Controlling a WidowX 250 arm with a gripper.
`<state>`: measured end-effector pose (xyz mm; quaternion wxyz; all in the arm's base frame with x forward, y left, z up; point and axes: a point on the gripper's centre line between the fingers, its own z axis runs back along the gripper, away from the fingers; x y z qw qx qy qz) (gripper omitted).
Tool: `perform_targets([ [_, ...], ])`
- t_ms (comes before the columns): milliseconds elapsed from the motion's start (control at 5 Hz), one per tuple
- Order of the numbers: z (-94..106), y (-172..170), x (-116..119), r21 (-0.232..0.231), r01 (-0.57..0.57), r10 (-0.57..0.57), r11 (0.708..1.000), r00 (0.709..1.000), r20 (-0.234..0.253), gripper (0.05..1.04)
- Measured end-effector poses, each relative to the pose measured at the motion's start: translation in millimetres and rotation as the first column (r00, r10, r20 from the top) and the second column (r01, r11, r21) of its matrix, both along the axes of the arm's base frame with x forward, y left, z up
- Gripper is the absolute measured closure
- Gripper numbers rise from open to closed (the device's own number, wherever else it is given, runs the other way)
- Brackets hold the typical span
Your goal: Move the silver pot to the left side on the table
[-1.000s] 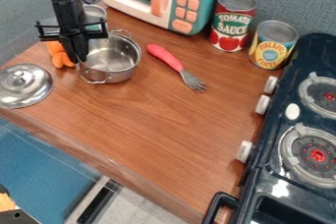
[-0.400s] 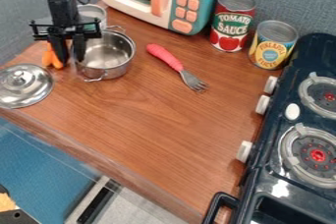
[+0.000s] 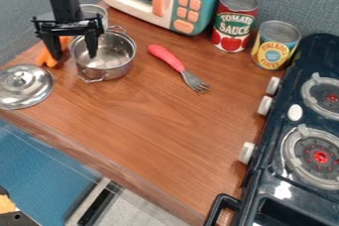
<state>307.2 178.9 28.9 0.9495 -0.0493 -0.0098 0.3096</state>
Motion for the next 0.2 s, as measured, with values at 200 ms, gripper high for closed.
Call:
perform_targets([
  [200, 28.3, 3.1, 8.8, 0.030, 0.005, -0.007, 1.000, 0.996, 0.084, 0.076],
])
